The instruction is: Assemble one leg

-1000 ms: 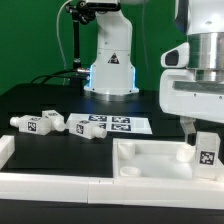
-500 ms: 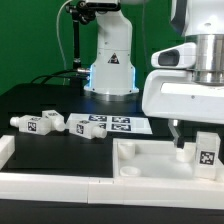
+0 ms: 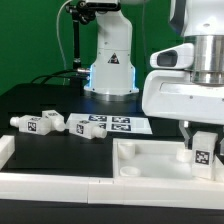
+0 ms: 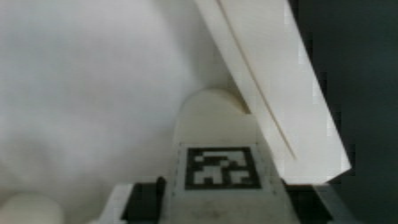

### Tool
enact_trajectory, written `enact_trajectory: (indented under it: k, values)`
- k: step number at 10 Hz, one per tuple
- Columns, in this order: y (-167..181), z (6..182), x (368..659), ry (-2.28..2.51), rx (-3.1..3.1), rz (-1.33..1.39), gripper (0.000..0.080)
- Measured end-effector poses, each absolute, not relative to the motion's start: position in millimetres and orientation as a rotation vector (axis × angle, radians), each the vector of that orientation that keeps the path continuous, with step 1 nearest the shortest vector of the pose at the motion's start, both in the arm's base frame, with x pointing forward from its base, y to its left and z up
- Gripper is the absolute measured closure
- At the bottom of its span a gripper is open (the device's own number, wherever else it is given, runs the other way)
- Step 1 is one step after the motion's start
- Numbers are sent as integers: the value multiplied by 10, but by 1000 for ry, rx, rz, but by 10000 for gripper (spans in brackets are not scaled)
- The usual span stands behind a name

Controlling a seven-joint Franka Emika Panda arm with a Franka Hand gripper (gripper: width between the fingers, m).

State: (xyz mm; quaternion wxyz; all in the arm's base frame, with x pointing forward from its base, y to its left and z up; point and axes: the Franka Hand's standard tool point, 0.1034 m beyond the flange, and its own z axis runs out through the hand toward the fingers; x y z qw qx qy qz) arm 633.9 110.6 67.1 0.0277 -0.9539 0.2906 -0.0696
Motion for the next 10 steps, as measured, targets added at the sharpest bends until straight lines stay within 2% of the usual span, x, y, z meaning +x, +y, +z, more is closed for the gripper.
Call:
enact_trajectory:
  k: [4,7,10]
  values:
    - [1114,668,6350,1536,-2644,-172,515]
    - [1117,668,6393,2179,-2109,-24,515]
    - [1130,666,6396,2378,-1849,13,515]
